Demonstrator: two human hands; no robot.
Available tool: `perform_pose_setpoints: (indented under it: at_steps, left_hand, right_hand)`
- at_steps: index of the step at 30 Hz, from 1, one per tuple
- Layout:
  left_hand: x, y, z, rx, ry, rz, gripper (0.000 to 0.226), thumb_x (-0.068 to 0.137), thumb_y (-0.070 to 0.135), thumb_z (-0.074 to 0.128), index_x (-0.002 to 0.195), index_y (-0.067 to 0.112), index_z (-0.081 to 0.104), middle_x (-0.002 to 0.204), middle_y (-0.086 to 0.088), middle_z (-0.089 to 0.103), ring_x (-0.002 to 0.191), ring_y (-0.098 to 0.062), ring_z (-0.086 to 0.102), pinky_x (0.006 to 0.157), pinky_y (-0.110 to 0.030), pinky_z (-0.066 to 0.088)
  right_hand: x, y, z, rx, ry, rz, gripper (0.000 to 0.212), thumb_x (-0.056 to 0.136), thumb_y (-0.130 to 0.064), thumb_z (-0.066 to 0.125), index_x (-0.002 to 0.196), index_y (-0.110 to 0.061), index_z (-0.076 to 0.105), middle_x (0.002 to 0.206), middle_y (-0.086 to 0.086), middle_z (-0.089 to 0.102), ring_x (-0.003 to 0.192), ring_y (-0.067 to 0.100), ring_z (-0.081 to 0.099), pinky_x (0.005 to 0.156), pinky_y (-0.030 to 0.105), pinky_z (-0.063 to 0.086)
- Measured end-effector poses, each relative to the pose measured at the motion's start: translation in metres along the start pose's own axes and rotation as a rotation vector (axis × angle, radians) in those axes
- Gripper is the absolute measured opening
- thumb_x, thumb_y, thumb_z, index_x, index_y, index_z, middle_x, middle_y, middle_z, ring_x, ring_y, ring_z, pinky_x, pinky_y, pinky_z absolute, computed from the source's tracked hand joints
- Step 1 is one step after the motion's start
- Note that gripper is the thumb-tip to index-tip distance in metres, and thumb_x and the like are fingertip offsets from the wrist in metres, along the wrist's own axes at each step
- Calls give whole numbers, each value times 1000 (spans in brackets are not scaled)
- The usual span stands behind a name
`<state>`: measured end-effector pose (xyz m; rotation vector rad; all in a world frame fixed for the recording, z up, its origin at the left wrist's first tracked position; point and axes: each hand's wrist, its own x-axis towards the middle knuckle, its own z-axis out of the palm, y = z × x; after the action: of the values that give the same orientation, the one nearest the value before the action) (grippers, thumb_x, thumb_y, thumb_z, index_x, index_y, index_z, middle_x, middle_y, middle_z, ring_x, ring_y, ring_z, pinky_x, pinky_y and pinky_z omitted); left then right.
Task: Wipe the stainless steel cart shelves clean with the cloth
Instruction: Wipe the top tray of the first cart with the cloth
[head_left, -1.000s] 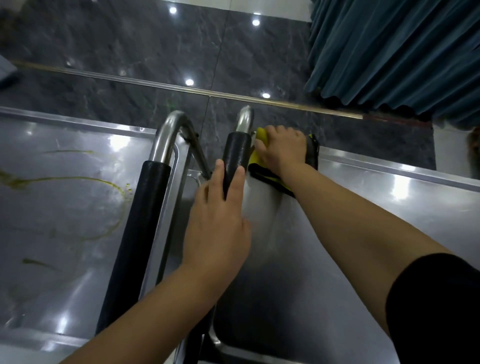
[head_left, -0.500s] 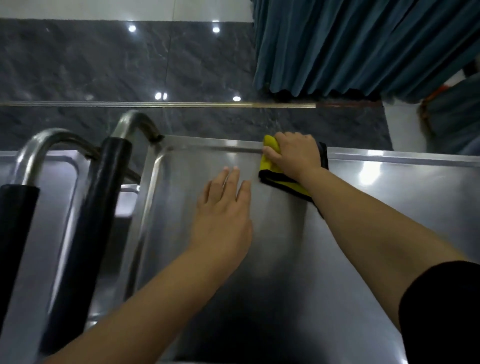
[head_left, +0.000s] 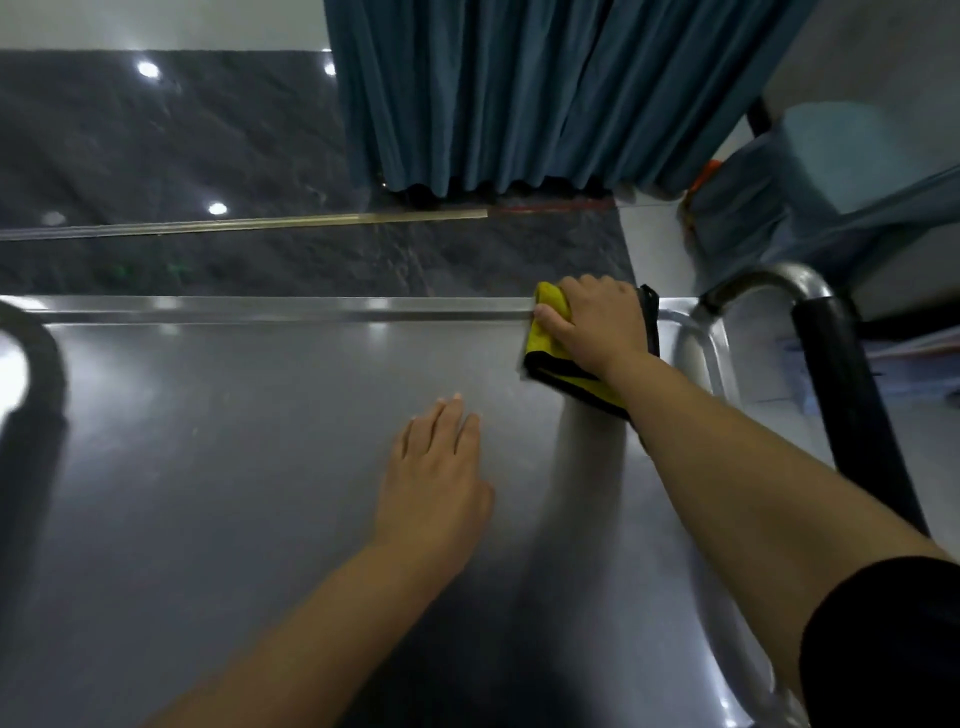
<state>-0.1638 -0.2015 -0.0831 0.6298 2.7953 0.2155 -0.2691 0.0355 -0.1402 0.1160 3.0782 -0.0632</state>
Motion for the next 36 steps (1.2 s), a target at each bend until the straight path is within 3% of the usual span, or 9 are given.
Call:
perform_pose_setpoints:
  at_steps: [4,6,10,14,17,22,28,31,36]
  left_hand:
    - [-5,12,17,3,-30,-22,73,62,35,84,124,7,59,133,-14,54,121,-31,51,96,-45,44]
    - [-14,3,28,-13,9,-72,69,56,31,86,116,5,64,125,-15,59,115,-31,49,88,-48,49]
    - [-40,-21,34,-9,148,-143,56,77,36,51,120,2,61,129,-18,56,117,-30,38,99,-44,33]
    - [-74,-54,41,-72,195,-247,58,83,36,38,126,-1,53,131,-21,53,119,-32,38,103,-41,22]
    - [-100,-75,47,-74,266,-299,57,84,34,38,129,-2,45,131,-24,51,118,-34,37,111,-35,11]
    - [-130,-95,60,-66,295,-379,59,85,35,38,129,-3,43,130,-24,49,117,-35,38,105,-44,22]
    - [-147,-104,74,-66,220,-364,63,99,48,12,130,1,42,127,-18,46,118,-32,38,113,-34,7]
    - [-149,-104,80,-62,237,-308,56,97,45,25,127,2,46,127,-19,50,120,-31,40,113,-38,11]
    - [-146,-94,83,-69,287,-267,55,86,36,39,126,0,51,127,-20,53,121,-33,41,113,-38,13]
  right_hand:
    - [-20,61,-4,4,-17,103,58,88,-62,23,113,-21,55,110,10,58,106,30,48,97,40,27]
    - [-28,70,-5,47,-22,127,67,85,-63,18,124,-20,51,124,11,54,119,30,42,108,41,19]
    - [-45,45,-2,45,-86,333,68,97,-54,29,152,-16,17,159,15,11,147,32,1,117,43,-8]
    - [-58,-27,3,58,-112,501,80,94,-57,29,153,-10,2,158,23,-4,145,39,-7,116,54,-5]
    - [-52,-93,9,47,-131,363,83,93,-60,31,153,-11,2,158,23,-6,145,41,-9,115,56,-8]
    - [-39,-217,13,32,-175,5,79,93,-62,24,153,-19,-3,159,15,-14,144,36,-18,114,55,-14]
    - [-50,-281,19,-5,-224,-451,72,92,-66,22,153,-31,1,161,4,-9,146,27,-16,114,54,-13]
    - [-57,-245,20,-19,-202,-476,70,92,-66,22,152,-35,2,161,1,-6,147,24,-14,116,52,-9]
    - [-75,-127,12,-6,-178,-129,69,92,-68,23,152,-38,4,161,-2,-4,147,21,-10,117,48,-10]
